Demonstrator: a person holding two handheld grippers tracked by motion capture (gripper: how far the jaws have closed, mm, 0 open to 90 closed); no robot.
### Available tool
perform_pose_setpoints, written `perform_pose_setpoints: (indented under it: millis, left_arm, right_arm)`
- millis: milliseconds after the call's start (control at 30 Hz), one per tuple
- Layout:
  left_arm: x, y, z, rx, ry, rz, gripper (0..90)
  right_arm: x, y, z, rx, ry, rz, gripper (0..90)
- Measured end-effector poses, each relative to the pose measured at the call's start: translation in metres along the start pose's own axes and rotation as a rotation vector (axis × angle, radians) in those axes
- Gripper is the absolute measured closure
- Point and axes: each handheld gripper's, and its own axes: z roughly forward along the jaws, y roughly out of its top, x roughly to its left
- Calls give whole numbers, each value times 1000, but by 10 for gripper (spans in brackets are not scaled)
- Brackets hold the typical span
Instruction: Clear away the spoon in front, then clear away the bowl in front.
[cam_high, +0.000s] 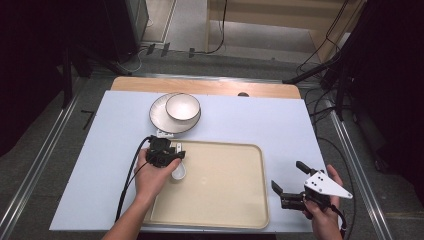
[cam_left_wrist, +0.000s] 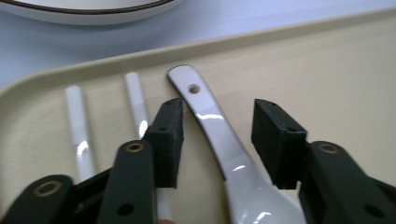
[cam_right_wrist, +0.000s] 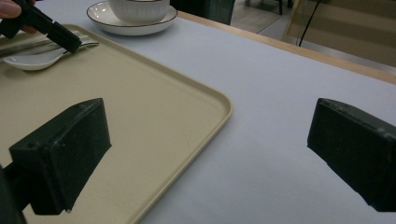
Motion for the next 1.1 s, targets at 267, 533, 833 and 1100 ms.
perform_pose_setpoints:
  millis: [267, 533, 833, 1100]
  left_arm:
    - [1, 7, -15, -106, -98, 5, 246]
    - [11, 11, -28, -122, -153, 17, 0]
    - [29, 25, -40, -166, -136, -3, 0]
    - [42, 41, -45, -192, -124, -29, 0]
  right_arm:
    - [1, 0, 1, 4, 3, 0, 0]
    - [2, 1, 4, 7, 5, -7, 0]
    - [2, 2, 5, 5, 7, -8, 0]
    - [1, 2, 5, 5, 9, -5, 0]
